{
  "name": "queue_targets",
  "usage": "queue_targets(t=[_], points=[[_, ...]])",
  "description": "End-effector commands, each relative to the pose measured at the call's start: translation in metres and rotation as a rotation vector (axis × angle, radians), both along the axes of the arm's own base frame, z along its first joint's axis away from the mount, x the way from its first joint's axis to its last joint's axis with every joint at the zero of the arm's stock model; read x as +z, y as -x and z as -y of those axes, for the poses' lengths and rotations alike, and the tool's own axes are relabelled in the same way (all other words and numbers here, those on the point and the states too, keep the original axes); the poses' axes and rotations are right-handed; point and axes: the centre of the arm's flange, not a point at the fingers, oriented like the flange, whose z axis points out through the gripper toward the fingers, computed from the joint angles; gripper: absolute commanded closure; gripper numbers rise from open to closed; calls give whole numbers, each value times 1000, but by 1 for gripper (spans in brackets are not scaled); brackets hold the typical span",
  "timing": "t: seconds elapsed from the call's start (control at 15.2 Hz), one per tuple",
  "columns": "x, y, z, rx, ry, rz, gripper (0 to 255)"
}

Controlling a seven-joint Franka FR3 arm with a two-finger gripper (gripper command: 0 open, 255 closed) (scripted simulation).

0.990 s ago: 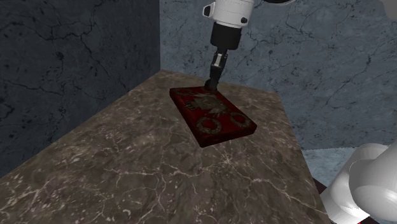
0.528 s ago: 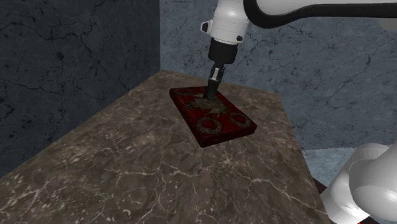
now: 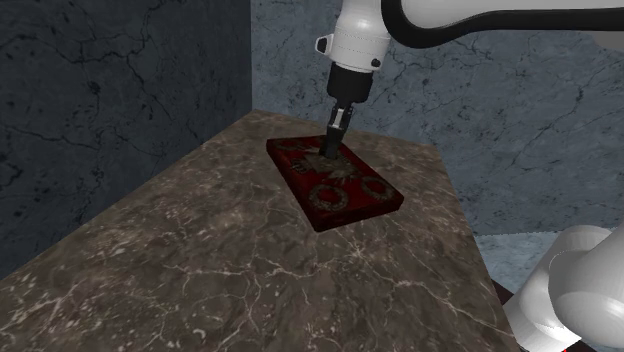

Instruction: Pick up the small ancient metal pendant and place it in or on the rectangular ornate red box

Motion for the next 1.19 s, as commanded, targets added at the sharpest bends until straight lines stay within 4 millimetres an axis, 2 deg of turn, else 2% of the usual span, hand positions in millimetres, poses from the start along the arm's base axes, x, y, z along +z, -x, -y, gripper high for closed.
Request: queue_targets(t=[0.0,0.33,0.59,1.12], points=[[0,0,0,0,0,0,0],[0,0,0,0,0,0,0],[50,3,2,0,0,0,0],[50,3,2,0,0,0,0]])
